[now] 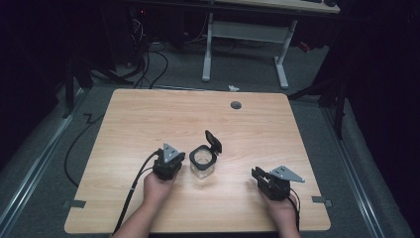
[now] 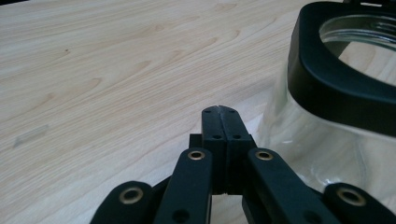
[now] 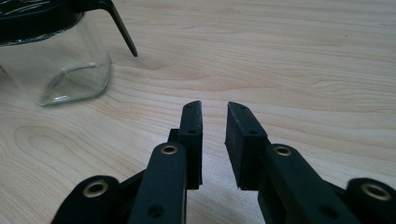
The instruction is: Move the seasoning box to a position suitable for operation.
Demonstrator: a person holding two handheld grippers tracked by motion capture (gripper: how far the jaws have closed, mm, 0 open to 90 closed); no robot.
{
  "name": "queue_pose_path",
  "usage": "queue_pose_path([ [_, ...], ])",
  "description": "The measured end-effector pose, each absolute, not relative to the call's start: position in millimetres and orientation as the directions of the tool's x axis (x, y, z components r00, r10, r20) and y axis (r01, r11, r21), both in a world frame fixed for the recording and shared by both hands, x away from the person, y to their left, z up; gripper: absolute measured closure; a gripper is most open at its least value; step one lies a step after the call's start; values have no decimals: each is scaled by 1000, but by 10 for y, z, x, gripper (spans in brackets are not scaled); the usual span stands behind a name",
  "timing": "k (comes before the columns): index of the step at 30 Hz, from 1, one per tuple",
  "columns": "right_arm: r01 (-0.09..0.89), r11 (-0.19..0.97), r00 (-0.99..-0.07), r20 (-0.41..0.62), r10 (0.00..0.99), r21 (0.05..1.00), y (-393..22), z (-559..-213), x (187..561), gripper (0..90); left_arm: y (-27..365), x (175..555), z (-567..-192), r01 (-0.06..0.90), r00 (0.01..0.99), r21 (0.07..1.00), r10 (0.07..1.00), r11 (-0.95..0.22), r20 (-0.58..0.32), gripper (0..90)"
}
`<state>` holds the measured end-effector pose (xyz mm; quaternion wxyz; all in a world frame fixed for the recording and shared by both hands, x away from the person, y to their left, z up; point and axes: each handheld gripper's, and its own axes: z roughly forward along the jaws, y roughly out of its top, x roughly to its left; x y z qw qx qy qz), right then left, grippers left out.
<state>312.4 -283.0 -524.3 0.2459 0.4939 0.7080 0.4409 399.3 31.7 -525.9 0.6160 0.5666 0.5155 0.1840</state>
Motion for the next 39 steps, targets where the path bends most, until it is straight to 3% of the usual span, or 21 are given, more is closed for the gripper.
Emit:
queue_pose_path([
  [13,487,132,-394,82,915,864,-2815,-5254,3124,767,227,3944,-5289,378,430,880,788,286,-441,900],
  [25,488,129,-391,84,917,863,-2817,-5252,3122,766,45,3528,-5242,395,501,888,754,237,-424,900],
  [39,490,136,-390,77,918,861,-2803,-5260,3124,766,17,3361,-5249,412,518,880,733,238,-441,900],
])
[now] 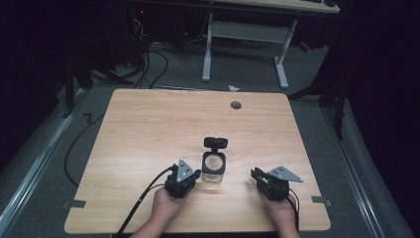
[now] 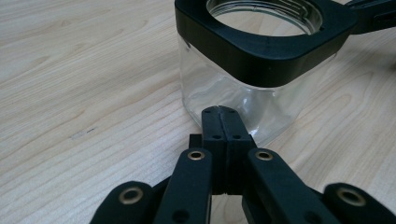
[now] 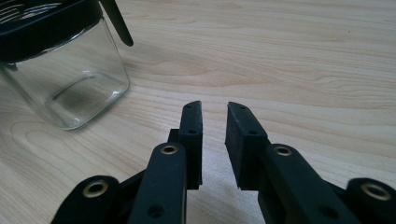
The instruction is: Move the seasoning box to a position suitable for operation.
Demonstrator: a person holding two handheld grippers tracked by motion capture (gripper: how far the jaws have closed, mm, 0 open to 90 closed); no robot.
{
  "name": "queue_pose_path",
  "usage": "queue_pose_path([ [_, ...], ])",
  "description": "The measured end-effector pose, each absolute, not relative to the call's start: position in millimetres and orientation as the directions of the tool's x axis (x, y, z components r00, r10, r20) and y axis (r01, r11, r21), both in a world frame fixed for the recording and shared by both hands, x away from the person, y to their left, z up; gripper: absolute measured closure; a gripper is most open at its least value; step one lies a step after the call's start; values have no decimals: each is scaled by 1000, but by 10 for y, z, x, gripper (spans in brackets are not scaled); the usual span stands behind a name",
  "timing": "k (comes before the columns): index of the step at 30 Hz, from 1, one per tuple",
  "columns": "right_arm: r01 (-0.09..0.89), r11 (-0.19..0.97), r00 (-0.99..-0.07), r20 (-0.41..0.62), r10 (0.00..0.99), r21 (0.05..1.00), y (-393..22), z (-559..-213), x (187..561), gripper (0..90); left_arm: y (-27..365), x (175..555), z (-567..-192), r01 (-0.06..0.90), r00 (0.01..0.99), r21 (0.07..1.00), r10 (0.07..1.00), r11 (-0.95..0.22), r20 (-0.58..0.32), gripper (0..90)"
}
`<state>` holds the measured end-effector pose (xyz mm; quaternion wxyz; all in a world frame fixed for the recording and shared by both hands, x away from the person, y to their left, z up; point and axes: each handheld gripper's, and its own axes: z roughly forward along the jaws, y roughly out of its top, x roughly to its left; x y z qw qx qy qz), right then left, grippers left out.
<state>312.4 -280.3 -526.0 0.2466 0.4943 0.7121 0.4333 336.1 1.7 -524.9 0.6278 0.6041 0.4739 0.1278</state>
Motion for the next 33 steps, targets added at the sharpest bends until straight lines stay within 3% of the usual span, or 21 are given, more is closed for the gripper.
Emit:
queue_pose_path([
  [8,486,129,-379,75,922,864,-2749,-5250,3127,752,90,3231,-5276,422,513,874,731,242,-450,900],
  [12,465,139,-383,57,922,874,-2661,-5211,3137,810,59,3141,-5274,431,529,870,714,241,-460,900],
  [17,467,171,-412,42,910,868,-2535,-5186,3221,821,-19,3081,-5290,438,550,869,696,229,-461,900],
  [33,410,164,-448,41,893,897,-2341,-4783,3515,810,-149,3115,-5265,444,570,866,674,228,-470,894],
])
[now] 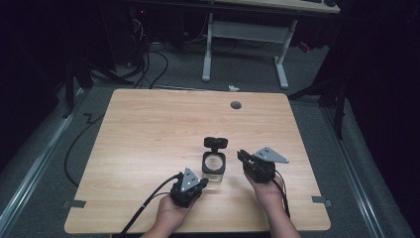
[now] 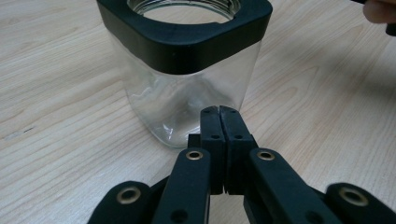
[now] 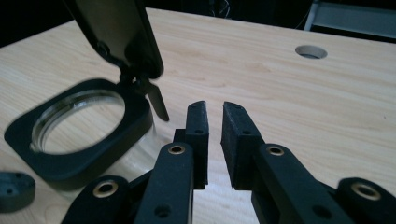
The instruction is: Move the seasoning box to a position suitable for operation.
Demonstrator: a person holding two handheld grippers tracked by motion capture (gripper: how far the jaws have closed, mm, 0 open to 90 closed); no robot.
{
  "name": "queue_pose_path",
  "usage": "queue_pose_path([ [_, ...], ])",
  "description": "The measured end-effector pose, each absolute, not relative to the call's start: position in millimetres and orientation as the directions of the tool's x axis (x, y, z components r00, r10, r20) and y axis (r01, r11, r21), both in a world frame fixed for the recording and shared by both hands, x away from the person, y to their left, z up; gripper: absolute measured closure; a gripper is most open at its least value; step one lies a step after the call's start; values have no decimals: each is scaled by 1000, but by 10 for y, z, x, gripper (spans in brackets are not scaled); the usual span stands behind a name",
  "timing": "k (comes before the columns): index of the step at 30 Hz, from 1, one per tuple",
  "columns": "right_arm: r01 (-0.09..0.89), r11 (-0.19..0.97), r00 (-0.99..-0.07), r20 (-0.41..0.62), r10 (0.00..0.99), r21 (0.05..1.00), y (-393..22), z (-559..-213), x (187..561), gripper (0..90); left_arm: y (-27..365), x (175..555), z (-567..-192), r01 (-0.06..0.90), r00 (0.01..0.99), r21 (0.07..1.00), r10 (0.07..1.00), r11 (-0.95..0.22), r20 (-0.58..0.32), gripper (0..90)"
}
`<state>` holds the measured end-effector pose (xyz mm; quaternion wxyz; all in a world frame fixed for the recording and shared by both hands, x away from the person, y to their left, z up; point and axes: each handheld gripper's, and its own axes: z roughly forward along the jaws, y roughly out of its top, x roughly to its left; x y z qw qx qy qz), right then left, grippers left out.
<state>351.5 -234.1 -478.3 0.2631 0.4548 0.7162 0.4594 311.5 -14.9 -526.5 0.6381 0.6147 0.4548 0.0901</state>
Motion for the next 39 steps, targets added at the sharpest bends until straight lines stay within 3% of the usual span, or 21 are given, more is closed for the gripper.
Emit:
queue_pose_path([
  [10,377,171,-474,31,880,910,-2218,-4579,3677,899,-215,3134,-5281,444,576,868,672,222,-466,893],
  [25,300,180,-509,-2,861,937,-1972,-4182,3854,899,-289,3144,-5287,439,586,872,668,215,-459,896],
  [39,309,207,-540,-8,841,928,-1836,-4185,3903,898,-299,3149,-5304,440,586,874,671,207,-454,900],
])
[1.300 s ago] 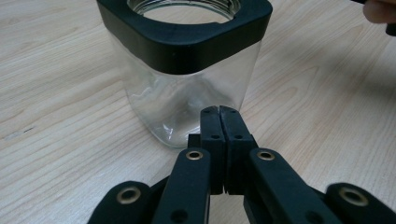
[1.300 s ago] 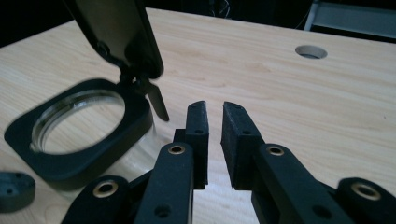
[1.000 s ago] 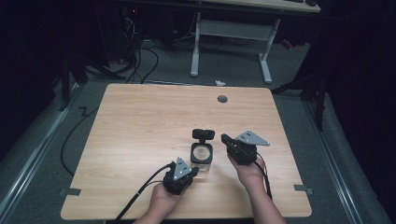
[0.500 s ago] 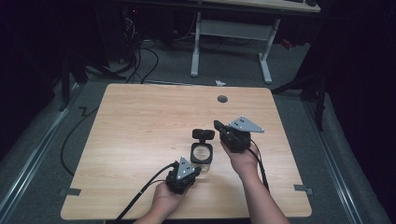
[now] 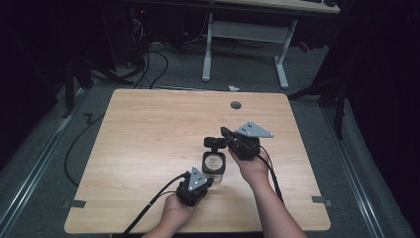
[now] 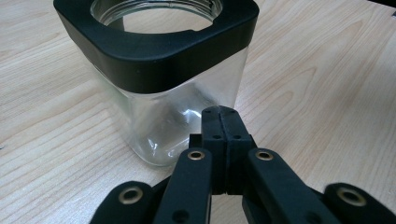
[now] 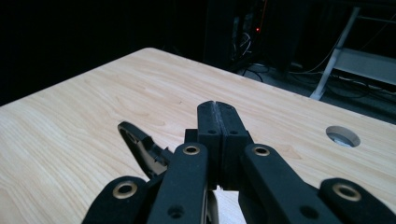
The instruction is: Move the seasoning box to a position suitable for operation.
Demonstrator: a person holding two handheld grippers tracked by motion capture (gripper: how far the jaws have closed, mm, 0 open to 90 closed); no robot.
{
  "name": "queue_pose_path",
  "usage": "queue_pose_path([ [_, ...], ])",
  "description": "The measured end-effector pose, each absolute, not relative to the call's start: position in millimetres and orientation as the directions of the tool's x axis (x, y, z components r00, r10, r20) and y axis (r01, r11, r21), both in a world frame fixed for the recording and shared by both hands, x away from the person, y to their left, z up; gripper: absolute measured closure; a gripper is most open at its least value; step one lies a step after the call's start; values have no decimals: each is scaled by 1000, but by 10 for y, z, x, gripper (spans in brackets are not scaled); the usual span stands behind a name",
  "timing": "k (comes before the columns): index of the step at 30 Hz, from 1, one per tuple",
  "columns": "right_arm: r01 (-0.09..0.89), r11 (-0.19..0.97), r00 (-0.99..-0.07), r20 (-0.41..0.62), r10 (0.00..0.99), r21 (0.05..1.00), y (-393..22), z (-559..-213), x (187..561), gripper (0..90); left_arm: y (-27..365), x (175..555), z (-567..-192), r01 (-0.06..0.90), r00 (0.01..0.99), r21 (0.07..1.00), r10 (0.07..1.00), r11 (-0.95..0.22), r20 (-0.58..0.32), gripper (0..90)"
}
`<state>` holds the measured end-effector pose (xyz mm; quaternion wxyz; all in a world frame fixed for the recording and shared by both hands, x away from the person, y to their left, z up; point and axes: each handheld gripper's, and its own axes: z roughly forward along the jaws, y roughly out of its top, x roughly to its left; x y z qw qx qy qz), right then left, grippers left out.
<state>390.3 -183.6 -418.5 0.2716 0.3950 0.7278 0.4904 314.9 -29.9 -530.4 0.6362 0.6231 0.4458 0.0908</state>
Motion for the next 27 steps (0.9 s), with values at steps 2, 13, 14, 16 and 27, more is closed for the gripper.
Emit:
queue_pose_path([
  [2,304,214,-548,-13,836,928,-1824,-4197,3895,898,-299,3150,-5303,440,586,873,670,208,-455,900],
  [13,326,247,-584,-11,812,913,-1783,-4483,3561,890,-286,3144,-5289,442,582,871,670,215,-461,900],
  [14,331,245,-586,-5,810,911,-1791,-4531,3517,886,-280,3139,-5281,447,582,869,668,214,-464,900],
  [16,339,240,-580,1,814,910,-1831,-4608,3412,878,-272,3125,-5271,449,586,869,665,210,-464,900],
  [27,382,192,-461,6,887,904,-2414,-4857,3197,831,169,3074,-5248,426,565,881,699,207,-438,807],
])
